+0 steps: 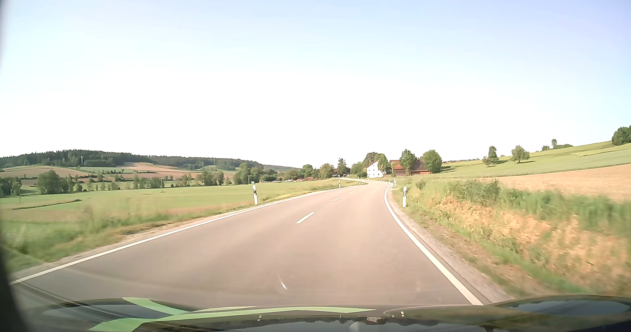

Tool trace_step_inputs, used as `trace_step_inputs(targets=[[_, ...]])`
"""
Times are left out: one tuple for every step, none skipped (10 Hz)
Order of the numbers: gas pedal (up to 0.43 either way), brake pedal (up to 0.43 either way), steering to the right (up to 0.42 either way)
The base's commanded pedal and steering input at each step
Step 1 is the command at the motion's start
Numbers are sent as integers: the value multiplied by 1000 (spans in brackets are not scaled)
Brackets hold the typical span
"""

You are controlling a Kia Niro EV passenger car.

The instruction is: Follow the waypoints while adhering to traffic rules and regulations

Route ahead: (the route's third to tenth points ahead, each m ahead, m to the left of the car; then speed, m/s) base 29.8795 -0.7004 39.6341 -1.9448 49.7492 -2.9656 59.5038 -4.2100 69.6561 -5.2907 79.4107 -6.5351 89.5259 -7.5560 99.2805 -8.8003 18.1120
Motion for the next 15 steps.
trace_step_inputs(targets=[[130,0,17],[130,0,18],[130,0,18],[130,0,18],[130,0,18],[130,0,18],[130,0,18],[130,0,18],[130,0,18],[130,0,18],[130,0,18],[130,0,18],[130,0,18],[130,0,18],[130,0,18]])
